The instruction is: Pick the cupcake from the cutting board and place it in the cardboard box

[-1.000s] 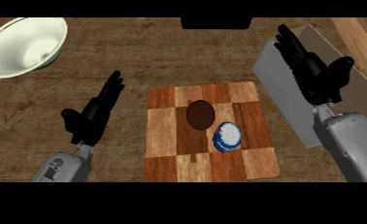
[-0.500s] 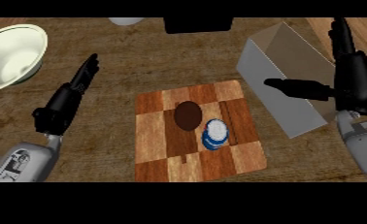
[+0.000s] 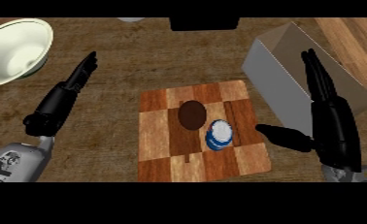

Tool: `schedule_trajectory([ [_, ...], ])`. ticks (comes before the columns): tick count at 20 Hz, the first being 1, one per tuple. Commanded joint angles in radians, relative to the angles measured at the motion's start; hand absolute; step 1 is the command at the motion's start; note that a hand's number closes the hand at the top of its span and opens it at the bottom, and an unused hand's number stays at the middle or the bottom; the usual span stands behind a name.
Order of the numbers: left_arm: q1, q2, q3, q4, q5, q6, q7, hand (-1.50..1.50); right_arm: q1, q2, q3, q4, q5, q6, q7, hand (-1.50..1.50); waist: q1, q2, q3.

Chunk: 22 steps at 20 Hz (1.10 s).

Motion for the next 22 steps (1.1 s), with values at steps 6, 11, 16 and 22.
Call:
schedule_trajectory([
  [6,-0.057,-0.015,-0.019,-0.009,-0.022,-0.021,0.020,0.00,-0.172,0.053,0.196,-0.106,0.099,0.496,0.467,-1.50,0.060,0.020,-0.003],
  [11,-0.076,-0.004,0.003,-0.007,-0.003,-0.053,0.029,0.00,-0.310,0.262,0.269,-0.013,0.053,0.676,0.654,-1.50,0.075,0.022,0.001],
  [16,-0.031,-0.046,-0.035,-0.028,-0.044,-0.008,0.027,0.00,-0.400,0.395,0.276,0.102,0.041,0.779,0.789,-1.50,0.073,0.014,0.001],
  [22,-0.044,-0.036,-0.011,-0.005,-0.027,-0.039,0.028,0.00,-0.424,0.529,0.257,0.264,0.024,0.819,0.826,-1.50,0.052,0.014,0.002],
])
